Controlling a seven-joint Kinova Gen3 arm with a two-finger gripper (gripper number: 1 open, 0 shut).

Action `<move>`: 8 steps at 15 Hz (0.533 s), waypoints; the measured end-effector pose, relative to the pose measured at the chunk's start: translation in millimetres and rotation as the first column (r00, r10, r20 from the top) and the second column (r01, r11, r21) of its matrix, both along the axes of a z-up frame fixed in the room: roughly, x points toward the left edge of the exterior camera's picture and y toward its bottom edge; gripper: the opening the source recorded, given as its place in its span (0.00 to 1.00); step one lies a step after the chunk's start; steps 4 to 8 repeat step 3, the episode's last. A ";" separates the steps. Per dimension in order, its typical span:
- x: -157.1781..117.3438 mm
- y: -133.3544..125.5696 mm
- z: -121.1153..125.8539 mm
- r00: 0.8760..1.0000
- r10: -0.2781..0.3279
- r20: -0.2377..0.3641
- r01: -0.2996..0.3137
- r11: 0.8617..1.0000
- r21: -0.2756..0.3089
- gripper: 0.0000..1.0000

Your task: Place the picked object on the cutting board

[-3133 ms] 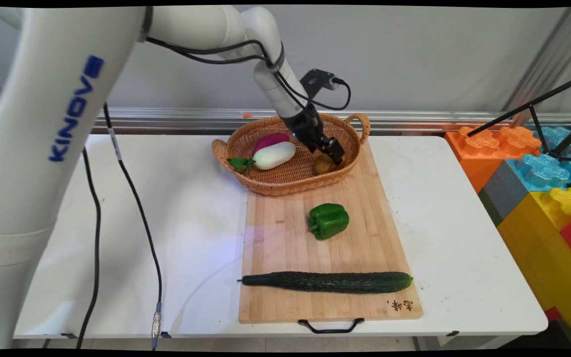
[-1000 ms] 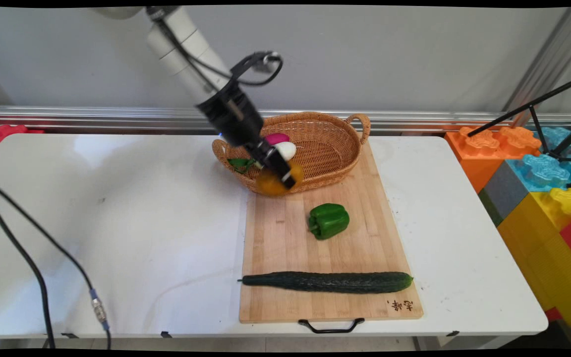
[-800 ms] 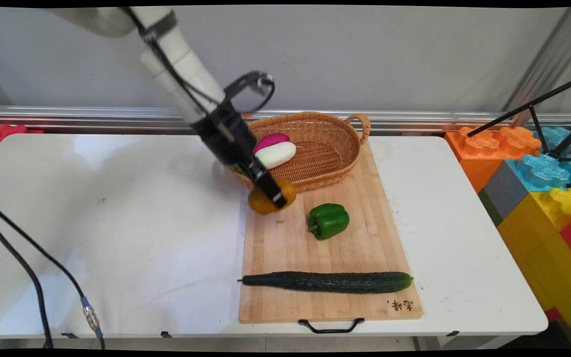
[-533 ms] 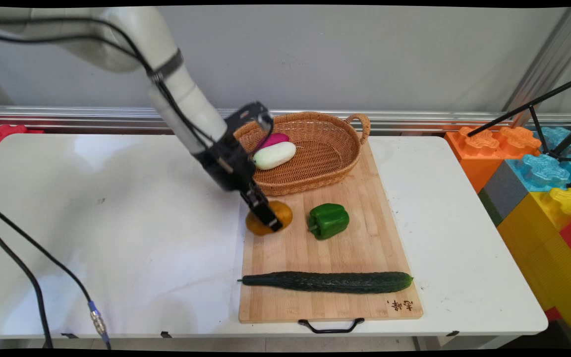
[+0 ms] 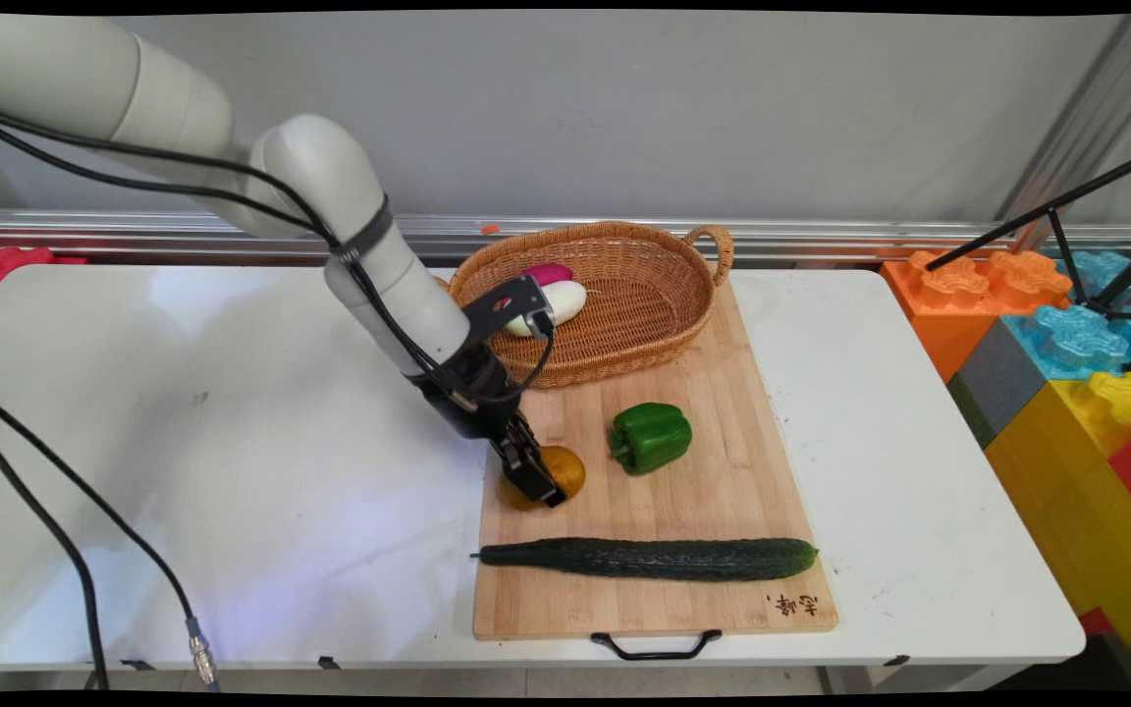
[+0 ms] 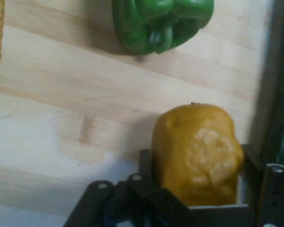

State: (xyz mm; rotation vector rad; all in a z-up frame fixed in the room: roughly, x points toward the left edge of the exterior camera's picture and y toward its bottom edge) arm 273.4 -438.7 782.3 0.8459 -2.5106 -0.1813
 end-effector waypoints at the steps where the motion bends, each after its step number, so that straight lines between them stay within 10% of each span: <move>1: -2.0 0.1 -4.2 1.000 -0.003 -0.001 0.003 1.000 -0.006 1.00; 8: -5.7 0.0 -9.8 1.000 -0.008 -0.004 0.008 1.000 -0.017 1.00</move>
